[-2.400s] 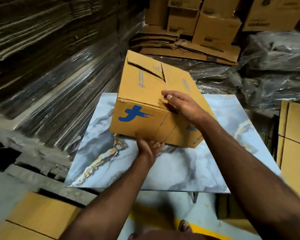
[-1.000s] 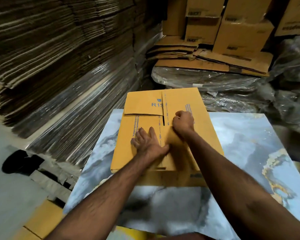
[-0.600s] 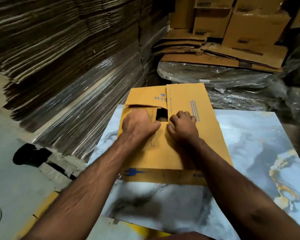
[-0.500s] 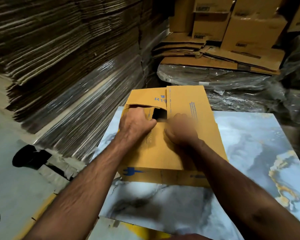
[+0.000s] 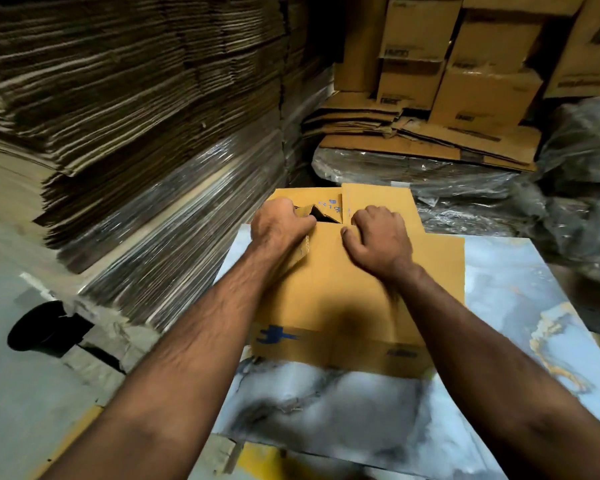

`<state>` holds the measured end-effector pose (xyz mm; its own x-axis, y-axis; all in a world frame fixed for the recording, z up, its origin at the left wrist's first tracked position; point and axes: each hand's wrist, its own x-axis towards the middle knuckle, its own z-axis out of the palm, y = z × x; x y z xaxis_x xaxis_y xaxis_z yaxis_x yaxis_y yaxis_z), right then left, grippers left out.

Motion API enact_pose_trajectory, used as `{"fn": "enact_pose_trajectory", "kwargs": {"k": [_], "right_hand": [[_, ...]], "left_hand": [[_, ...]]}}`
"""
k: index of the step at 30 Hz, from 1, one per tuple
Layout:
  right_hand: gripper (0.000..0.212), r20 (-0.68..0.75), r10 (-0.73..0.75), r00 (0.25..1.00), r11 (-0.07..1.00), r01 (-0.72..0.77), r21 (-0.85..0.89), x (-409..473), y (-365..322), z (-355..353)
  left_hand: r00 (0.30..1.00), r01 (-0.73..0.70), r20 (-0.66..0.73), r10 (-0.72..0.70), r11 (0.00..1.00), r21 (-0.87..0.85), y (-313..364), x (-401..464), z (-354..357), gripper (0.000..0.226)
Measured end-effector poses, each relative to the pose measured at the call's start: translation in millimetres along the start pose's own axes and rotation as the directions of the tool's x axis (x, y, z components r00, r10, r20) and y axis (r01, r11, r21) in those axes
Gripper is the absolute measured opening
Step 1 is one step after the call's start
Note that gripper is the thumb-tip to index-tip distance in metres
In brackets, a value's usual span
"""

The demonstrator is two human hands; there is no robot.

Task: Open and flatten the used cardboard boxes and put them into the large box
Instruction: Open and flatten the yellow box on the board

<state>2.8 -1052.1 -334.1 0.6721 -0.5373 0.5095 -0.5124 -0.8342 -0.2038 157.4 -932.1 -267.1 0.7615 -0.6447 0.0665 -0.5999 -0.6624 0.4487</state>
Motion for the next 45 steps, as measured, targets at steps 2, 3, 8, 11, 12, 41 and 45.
{"fn": "enact_pose_trajectory", "kwargs": {"k": [2,3,8,11,12,41,45], "right_hand": [[0.033,-0.106,-0.019,0.994,1.0,0.019,-0.002,-1,0,-22],[0.032,-0.148,-0.029,0.989,1.0,0.03,-0.001,-3,-1,-33],[0.03,-0.381,-0.167,0.909,0.986,0.15,-0.075,-30,-21,-69],[0.028,-0.428,-0.215,0.878,0.977,0.19,-0.1,-60,-34,-81],[0.027,-0.427,-0.209,0.879,0.978,0.187,-0.095,-70,-37,-84],[0.024,0.299,0.307,0.903,0.95,-0.307,-0.048,-160,-31,3],[0.029,0.113,0.244,0.963,0.948,-0.261,0.182,-108,-51,-2]], "left_hand": [[1.0,0.006,0.02,-0.006,0.999,-0.039,7,10,-4,0.035],[0.999,0.009,0.039,-0.007,0.999,-0.051,10,15,-6,0.037],[0.992,0.033,0.12,-0.026,0.998,-0.057,20,26,3,0.052],[0.988,0.006,0.152,-0.005,1.0,-0.003,21,25,17,0.053],[0.987,-0.006,0.159,0.005,1.0,0.004,23,22,20,0.052],[0.726,-0.567,0.588,0.356,0.794,0.219,-81,-78,111,0.084],[0.691,-0.564,0.622,0.369,0.813,0.146,-77,-76,107,0.068]]}}
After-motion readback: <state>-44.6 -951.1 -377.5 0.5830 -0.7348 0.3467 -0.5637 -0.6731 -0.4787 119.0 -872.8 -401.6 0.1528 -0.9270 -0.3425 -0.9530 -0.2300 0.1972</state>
